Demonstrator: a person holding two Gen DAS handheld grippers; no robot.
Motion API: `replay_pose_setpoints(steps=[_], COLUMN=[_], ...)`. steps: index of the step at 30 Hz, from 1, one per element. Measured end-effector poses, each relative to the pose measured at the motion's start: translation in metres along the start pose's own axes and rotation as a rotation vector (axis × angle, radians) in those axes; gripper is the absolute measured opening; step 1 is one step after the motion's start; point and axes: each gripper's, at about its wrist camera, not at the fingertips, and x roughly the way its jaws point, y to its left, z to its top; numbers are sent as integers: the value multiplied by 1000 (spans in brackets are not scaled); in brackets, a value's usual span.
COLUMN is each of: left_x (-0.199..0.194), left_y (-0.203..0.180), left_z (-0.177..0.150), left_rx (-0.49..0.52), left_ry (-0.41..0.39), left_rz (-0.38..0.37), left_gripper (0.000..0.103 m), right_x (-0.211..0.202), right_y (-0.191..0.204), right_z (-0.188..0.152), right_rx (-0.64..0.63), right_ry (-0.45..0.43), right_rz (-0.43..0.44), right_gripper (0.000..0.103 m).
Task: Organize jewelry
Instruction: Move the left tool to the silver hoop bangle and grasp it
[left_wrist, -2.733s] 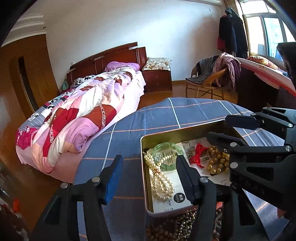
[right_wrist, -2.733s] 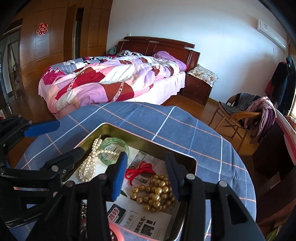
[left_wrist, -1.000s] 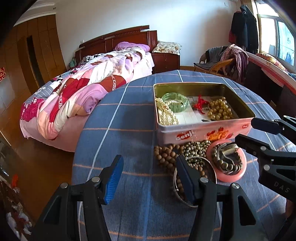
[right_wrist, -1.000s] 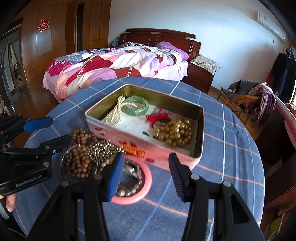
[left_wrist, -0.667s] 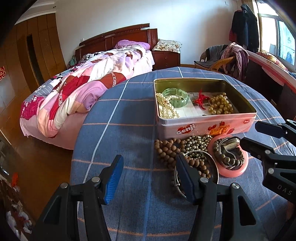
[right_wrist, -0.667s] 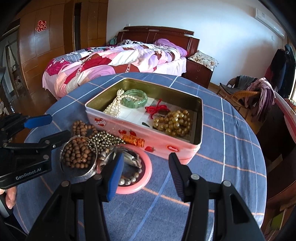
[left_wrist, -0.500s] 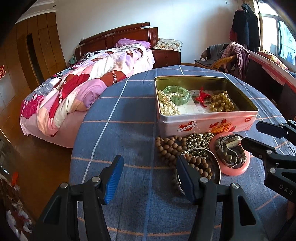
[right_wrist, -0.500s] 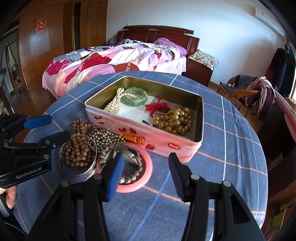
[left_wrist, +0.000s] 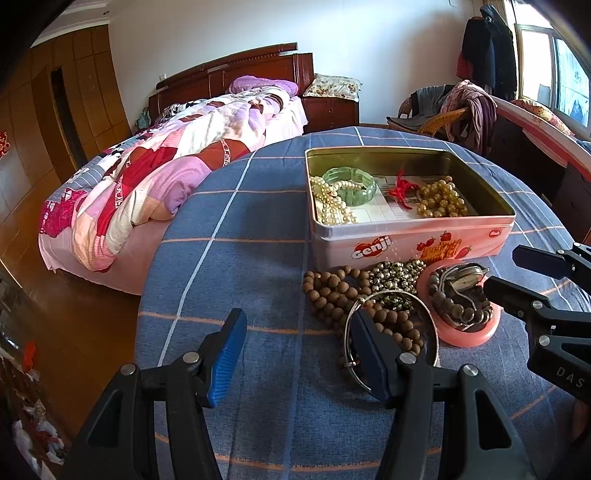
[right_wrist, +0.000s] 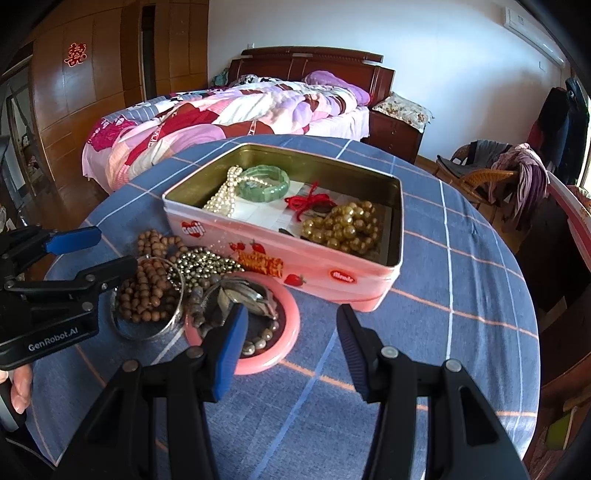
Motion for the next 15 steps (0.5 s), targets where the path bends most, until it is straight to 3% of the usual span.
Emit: replay_pose_setpoints(steps=[10,15], left_x=[4,4], left_y=[1,-7], left_z=[-6,-4], left_rx=[-11,15], left_ry=[-3,-5], left_rz=[-42,-75], left_gripper=[59,38], right_x=[1,3], right_y=[-5,-7], right_z=[-3,-3], right_rx=[24,31], right_ry=[15,23], right_rz=[9,19], right_gripper=[55,55])
